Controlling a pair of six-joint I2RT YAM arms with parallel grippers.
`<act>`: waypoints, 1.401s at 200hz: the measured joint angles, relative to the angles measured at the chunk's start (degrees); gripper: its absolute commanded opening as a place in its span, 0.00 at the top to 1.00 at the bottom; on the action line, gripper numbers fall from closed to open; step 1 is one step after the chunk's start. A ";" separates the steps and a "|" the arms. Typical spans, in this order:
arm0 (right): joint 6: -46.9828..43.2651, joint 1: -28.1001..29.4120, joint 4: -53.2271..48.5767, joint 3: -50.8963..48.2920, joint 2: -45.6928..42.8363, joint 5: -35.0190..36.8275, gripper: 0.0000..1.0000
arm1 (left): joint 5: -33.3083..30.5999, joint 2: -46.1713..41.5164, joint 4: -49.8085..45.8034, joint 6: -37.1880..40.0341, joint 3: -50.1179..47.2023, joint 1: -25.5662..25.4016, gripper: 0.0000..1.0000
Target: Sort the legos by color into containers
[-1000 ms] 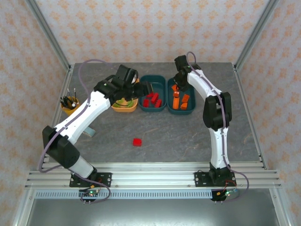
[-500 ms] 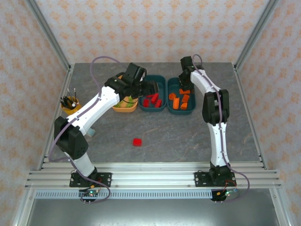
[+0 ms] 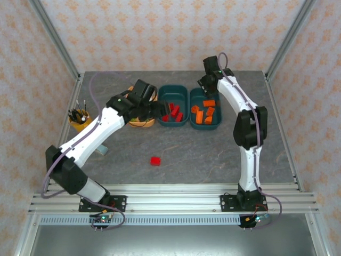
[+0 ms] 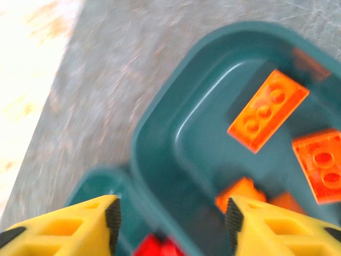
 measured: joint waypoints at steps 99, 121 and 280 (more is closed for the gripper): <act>-21.11 26.69 9.16 -61.18 -55.36 -11.43 0.16 | 1.88 -4.52 -2.19 4.04 -25.16 -11.98 0.20; -21.11 28.39 6.10 -65.92 -63.41 -12.94 0.16 | 1.62 -1.70 -0.83 4.09 -25.59 -13.25 0.20; -18.32 28.85 2.16 -67.95 -71.41 -12.87 0.23 | -3.52 10.14 4.96 5.84 -25.62 -14.23 0.57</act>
